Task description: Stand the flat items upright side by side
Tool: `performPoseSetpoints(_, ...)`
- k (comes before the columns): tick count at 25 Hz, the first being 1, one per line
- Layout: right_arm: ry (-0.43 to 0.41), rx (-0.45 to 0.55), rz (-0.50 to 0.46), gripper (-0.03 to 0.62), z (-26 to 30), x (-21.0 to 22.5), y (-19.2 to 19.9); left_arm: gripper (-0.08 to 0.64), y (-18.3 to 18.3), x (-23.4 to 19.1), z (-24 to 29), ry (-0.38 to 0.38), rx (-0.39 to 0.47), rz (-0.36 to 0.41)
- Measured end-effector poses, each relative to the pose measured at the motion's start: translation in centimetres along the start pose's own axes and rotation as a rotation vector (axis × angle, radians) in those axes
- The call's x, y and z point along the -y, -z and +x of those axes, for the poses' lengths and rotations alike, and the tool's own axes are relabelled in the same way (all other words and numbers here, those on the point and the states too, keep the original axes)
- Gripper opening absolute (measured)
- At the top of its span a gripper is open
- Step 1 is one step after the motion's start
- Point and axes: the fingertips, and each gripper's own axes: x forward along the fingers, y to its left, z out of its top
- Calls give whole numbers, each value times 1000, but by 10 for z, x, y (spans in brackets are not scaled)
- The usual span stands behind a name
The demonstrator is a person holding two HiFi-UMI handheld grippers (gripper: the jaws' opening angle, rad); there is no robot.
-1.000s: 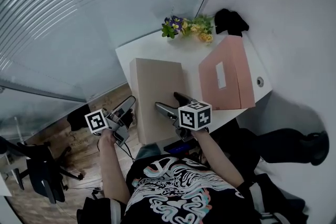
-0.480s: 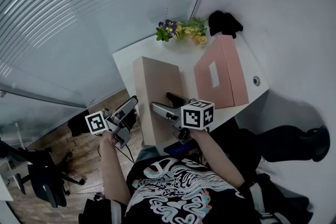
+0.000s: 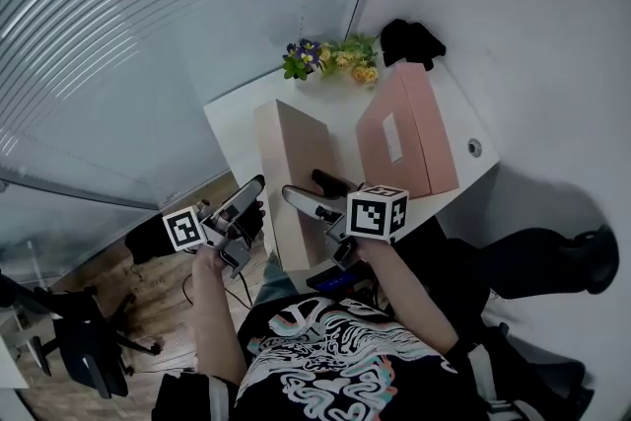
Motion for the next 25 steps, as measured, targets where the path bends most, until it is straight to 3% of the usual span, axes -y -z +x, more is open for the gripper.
performPoseSetpoints(6,8,51,28,445,-9,1,-12,217,3,14,15,42,-13,-1)
performPoseSetpoints(17,16,49,53,449,-16,12,-14,202,4,23,51,105,18,-26)
performPoseSetpoints(25,66,87,16,443,-26,17,-18,196,23,-5,51,-50,-25,-7)
